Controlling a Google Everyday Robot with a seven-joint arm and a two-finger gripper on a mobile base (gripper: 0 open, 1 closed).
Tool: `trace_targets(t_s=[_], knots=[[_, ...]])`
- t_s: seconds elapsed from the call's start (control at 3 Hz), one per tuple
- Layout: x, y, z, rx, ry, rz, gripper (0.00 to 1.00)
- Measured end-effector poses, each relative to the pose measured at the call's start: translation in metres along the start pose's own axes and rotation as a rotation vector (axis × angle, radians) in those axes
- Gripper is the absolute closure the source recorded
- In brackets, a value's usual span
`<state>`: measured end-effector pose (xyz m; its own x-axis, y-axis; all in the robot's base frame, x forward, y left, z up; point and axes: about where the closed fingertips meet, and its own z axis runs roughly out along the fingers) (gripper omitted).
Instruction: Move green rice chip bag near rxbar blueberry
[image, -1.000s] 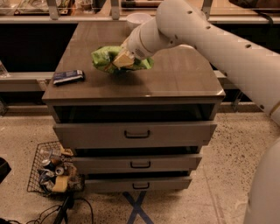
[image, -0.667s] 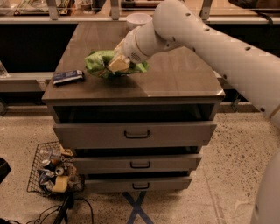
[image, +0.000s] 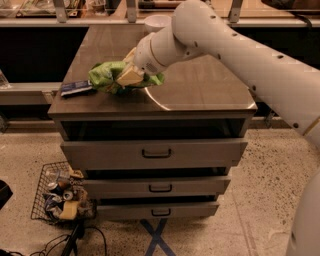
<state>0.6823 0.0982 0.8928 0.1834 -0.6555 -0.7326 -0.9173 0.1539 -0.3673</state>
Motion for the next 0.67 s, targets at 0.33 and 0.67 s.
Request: trace_targets(t_s=[0.33, 0.67], knots=[[-0.0008, 0.0014, 0.002, -0.004, -0.001, -0.001, 0.61], [-0.0015, 0.0026, 0.0039, -0.008, -0.002, -0.002, 0.38]])
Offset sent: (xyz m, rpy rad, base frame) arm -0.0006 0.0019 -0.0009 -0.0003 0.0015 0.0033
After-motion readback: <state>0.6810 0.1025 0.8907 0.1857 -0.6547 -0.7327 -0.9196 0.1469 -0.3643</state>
